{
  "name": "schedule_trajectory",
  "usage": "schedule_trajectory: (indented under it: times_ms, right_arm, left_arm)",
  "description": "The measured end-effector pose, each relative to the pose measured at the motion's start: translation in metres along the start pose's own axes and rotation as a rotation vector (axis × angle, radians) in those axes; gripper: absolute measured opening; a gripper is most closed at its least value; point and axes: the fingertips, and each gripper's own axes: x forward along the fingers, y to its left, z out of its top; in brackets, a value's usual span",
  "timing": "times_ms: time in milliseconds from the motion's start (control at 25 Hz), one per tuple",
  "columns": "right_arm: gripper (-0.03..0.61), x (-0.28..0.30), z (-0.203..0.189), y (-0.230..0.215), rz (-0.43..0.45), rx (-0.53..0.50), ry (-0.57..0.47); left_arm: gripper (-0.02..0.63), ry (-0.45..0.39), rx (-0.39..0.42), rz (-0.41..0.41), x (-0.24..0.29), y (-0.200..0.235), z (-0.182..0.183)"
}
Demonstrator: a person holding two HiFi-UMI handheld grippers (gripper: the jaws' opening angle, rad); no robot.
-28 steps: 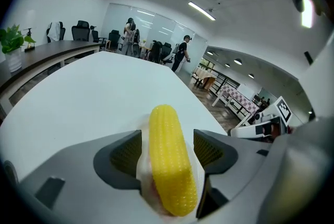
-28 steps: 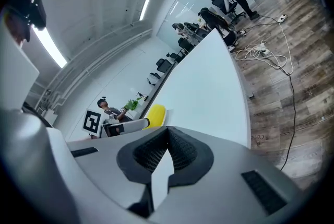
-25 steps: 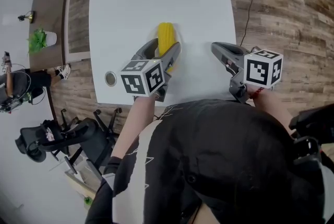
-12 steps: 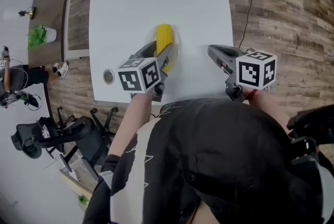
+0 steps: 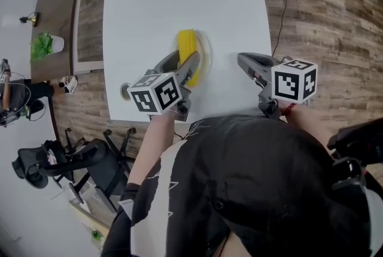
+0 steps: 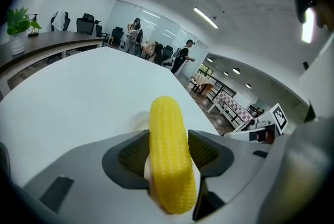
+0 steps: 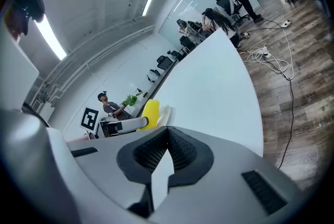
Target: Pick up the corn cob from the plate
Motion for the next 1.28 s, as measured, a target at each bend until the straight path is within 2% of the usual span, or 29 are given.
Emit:
schedule_trajectory:
  times_ms: [240, 480, 640, 800, 1000, 1280]
  right_arm:
    - [0.015, 0.008, -0.003, 0.014, -0.014, -0.024, 0.015]
    - [0.015, 0.006, -0.015, 0.028, -0.015, -0.020, 0.009]
    - [0.015, -0.001, -0.023, 0.040, -0.025, -0.003, -0.008]
    - [0.015, 0.004, -0.024, 0.054, -0.048, -0.042, -0.040]
    - [0.015, 0.005, -0.052, 0.080, -0.054, -0.127, 0.004]
    - [0.015, -0.007, -0.087, 0.118, -0.012, -0.120, 0.002]
  left_arm:
    - [0.239, -0.119, -0.092, -0.088, -0.023, 0.006, 0.009]
    - [0.238, -0.370, -0.177, -0.235, -0.064, -0.003, 0.030]
    - [0.238, -0.458, -0.142, -0.313, -0.103, -0.027, 0.032]
    - [0.238, -0.505, -0.122, -0.331, -0.143, -0.035, 0.022]
    - [0.237, -0.582, -0.213, -0.380, -0.197, -0.042, -0.006]
    - [0.238, -0.593, -0.205, -0.276, -0.247, -0.035, -0.057]
